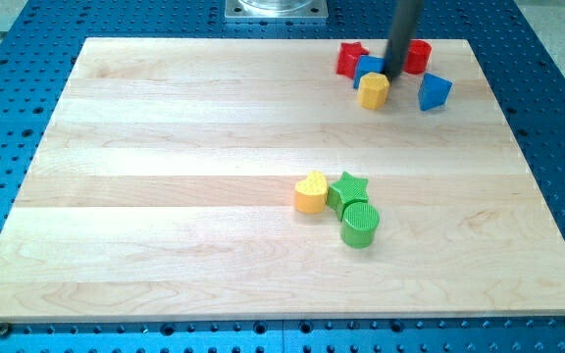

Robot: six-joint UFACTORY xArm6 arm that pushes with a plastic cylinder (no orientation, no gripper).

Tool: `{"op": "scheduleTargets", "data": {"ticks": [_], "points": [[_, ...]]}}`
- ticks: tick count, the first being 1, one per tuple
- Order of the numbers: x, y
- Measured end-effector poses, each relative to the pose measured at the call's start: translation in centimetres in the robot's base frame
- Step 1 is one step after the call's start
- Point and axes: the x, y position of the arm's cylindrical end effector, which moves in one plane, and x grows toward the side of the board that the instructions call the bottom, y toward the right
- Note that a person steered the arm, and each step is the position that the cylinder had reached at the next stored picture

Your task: Slightly move the hexagon to the left

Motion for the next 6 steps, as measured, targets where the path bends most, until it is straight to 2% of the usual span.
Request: {"op": "scheduleTargets", "data": {"ticks": [2,4,5,6], "points": [[6.1,-6.4],[3.3,-5.6],[5.1,-4.5],[4.2,-2.4]]}}
